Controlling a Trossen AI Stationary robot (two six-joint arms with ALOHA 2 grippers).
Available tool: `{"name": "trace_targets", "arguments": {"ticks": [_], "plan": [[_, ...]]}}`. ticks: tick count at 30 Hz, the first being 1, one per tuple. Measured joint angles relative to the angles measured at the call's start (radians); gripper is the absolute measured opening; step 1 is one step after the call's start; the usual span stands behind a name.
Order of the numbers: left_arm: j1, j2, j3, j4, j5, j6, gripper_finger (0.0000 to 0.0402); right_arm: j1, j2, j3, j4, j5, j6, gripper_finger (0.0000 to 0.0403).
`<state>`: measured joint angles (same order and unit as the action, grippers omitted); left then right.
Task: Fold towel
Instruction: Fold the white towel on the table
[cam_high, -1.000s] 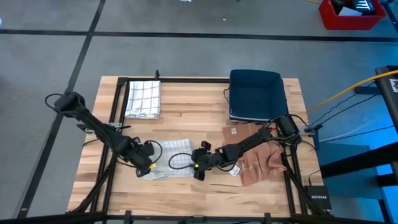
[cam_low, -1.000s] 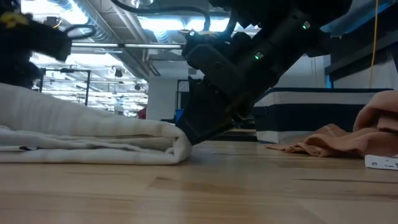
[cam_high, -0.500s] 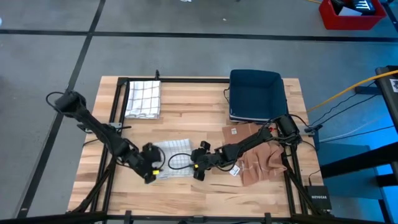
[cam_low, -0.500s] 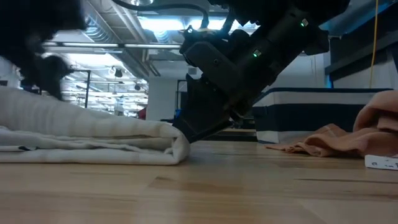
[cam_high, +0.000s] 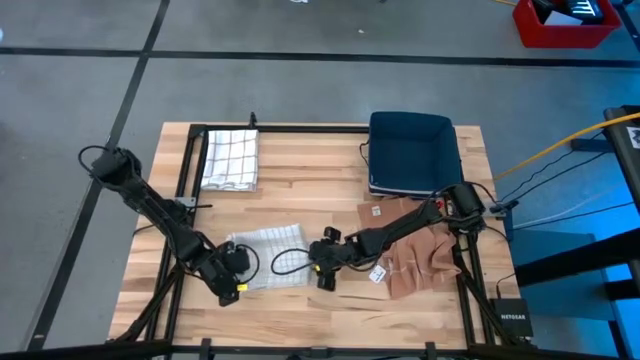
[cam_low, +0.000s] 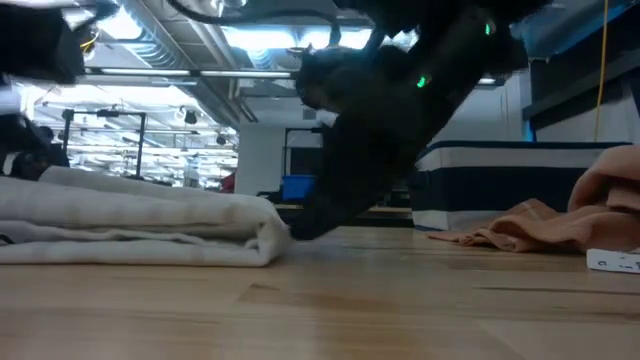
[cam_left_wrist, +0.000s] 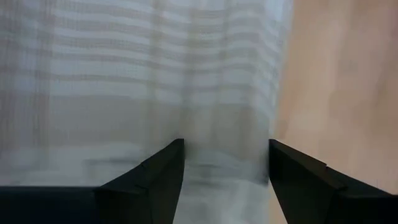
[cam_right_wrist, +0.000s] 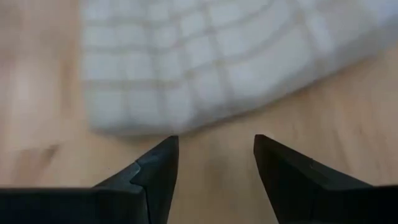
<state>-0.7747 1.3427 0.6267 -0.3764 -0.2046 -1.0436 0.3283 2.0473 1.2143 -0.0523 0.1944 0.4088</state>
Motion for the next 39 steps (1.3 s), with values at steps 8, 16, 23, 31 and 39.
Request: {"name": "trace_targets", "arguments": {"ticks": [8, 16, 23, 31, 39], "plan": [[-0.008, -0.128, 0.131, -0.210, -0.205, 0.065, 0.0214, 0.005, -0.083, 0.105, 0.057, -0.030, -0.113, 0.0214], [0.060, -0.131, 0.005, -0.223, -0.543, 0.055, 0.0214, -0.004, 0.157, 0.177, 0.607, -0.047, -0.232, 0.0214], [0.076, -0.132, -0.152, -0.153, -0.551, -0.104, 0.0214, -0.016, 0.364, 0.445, 0.516, -0.048, -0.226, 0.0214], [0.079, -0.132, -0.297, 0.055, -0.559, -0.153, 0.0214, -0.037, 0.527, 0.641, 0.397, -0.101, -0.133, 0.0214], [0.096, -0.134, -0.391, 0.098, -0.577, -0.310, 0.0214, -0.010, 0.578, 0.663, 0.420, -0.165, -0.151, 0.0214]]}}
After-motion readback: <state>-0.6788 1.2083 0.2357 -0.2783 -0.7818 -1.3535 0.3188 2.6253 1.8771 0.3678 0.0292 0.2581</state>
